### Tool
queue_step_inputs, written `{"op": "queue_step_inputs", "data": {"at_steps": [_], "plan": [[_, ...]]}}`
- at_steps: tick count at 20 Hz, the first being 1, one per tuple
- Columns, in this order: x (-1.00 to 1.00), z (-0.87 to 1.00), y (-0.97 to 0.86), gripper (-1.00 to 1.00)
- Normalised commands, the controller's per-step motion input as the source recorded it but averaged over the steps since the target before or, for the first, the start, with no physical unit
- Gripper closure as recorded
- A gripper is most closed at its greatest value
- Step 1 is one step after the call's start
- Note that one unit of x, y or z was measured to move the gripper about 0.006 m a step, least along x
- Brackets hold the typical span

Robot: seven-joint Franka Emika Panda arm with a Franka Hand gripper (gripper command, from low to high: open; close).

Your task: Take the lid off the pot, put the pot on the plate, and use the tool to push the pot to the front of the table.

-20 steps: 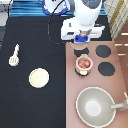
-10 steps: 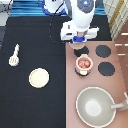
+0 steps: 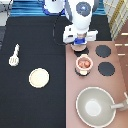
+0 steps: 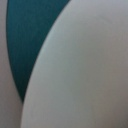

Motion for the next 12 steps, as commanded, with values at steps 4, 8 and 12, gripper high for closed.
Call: {"op": "queue_step_inputs", "data": {"at_steps": [4,8,12], "plan": [[-0.04,0.2,0.26,-1.0],[-0.03,0.68,0.23,-1.0],[0.0,0.82,0.1,-1.0]]}}
